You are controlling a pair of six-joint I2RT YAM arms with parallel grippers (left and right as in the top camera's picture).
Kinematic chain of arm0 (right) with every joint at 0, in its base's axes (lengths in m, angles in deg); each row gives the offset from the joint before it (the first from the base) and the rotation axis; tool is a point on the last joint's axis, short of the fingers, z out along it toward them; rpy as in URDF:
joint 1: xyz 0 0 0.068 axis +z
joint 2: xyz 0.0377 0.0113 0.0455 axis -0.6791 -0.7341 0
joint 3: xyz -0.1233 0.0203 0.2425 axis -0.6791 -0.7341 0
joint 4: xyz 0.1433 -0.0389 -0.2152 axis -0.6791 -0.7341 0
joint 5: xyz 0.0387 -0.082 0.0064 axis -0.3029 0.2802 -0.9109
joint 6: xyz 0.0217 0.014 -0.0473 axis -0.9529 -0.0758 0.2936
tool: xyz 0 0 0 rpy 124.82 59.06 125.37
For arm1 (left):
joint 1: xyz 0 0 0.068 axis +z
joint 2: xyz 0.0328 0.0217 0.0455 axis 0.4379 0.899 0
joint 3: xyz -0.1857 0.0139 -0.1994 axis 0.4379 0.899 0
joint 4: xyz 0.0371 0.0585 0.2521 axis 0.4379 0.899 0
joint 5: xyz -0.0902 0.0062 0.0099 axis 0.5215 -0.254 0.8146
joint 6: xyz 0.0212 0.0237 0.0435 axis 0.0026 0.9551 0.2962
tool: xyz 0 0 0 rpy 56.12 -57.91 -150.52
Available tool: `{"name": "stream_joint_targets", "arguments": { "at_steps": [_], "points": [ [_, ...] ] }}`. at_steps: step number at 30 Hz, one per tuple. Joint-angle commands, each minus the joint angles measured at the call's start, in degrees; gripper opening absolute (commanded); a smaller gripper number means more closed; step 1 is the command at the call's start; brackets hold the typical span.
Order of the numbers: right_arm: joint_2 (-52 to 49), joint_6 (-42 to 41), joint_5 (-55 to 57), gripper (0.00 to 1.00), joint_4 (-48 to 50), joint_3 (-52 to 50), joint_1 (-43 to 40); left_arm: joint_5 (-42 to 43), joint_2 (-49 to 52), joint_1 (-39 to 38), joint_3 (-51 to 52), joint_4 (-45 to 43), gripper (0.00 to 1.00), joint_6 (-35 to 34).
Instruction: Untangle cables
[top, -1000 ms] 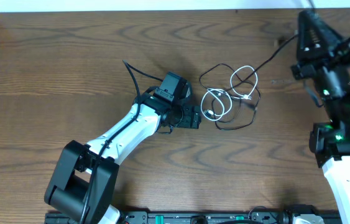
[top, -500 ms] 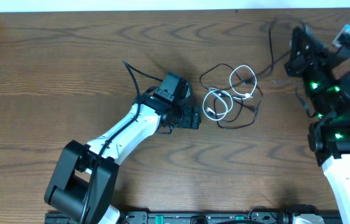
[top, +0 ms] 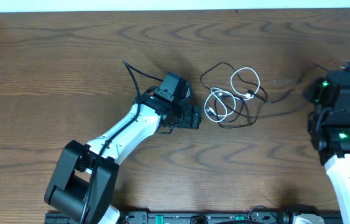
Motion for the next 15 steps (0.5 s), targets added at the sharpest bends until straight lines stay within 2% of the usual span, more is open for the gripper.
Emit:
{"name": "stream_joint_targets", "arguments": {
  "at_steps": [1,3,4,7,8,11,15],
  "points": [
    [0.1,4.2,9.9,0.01,-0.7,0.4,-5.5,0.0,-0.2,-0.1,-0.1,0.0,0.87,1.2],
    [-0.1,4.1,6.7,0.01,-0.9,0.4,-8.6,0.0,-0.2,-0.1,-0.1,0.2,0.87,1.2],
    [-0.3,4.1,3.9,0.07,-0.9,0.4,-10.0,0.0,-0.2,-0.1,-0.1,0.4,0.87,1.2],
    [-1.0,4.2,-10.1,0.43,-1.0,0.3,-12.5,0.0,-0.2,-0.1,-0.1,0.6,0.87,1.2],
    [-1.1,4.9,-15.3,0.52,-1.3,0.3,-12.8,0.0,-0.2,-0.1,-0.1,0.6,0.87,1.2],
    [-2.2,6.6,-28.0,0.55,-3.3,0.3,-12.7,0.0,-0.2,-0.1,-0.1,0.7,0.87,1.2],
    [-5.0,6.6,-38.0,0.49,-8.9,0.3,-12.1,0.0,-0.2,-0.1,-0.1,0.7,0.87,1.2]
  ]
}}
